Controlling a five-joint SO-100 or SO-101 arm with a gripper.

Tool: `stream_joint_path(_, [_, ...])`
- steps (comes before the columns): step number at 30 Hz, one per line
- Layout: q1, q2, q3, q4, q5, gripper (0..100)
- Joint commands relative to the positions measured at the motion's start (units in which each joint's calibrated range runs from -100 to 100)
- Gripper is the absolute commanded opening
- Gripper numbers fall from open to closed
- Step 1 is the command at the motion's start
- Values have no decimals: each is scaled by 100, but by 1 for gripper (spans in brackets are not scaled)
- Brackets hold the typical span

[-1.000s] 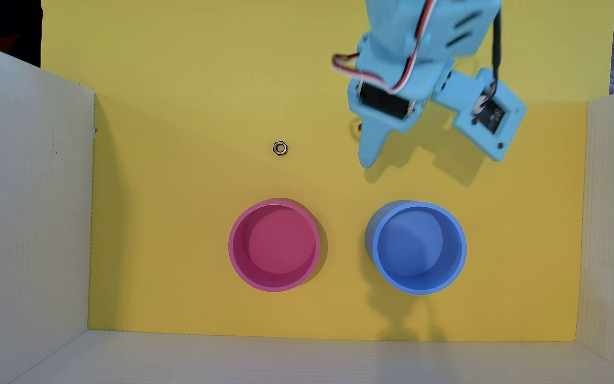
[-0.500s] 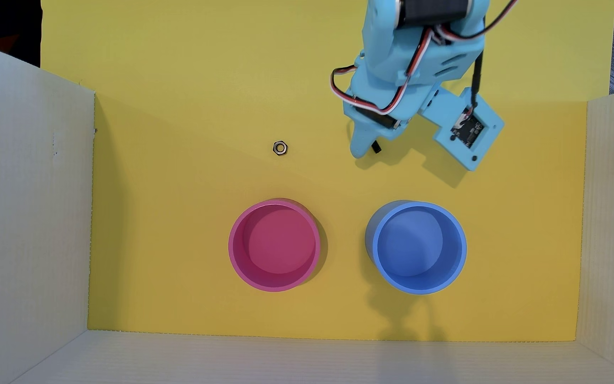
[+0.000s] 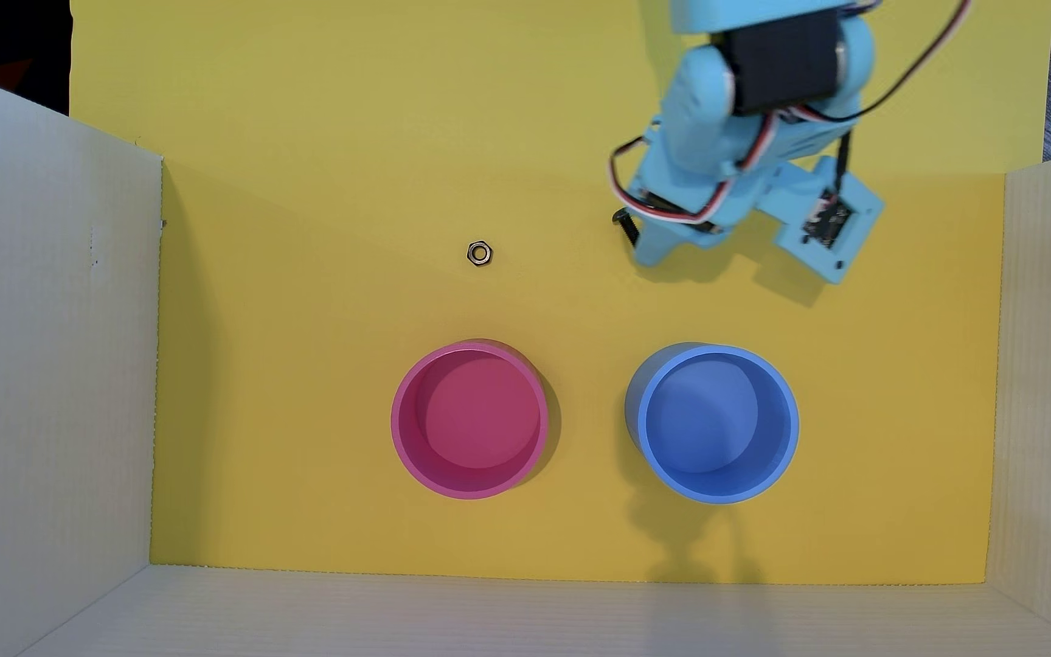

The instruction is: Pick up the bolt and place it in the pink box

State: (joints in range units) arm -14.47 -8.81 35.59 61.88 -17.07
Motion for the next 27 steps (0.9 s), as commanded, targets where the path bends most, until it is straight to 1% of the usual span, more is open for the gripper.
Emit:
stream_joint_path(1, [42, 166, -370, -67, -25, 26])
stream_joint_path(15, [71, 696, -705, -75, -30, 26])
stream_joint_path(22, [417, 856, -705, -75, -36, 26])
stream_joint_path(27, [402, 1193, -687, -230, -36, 26])
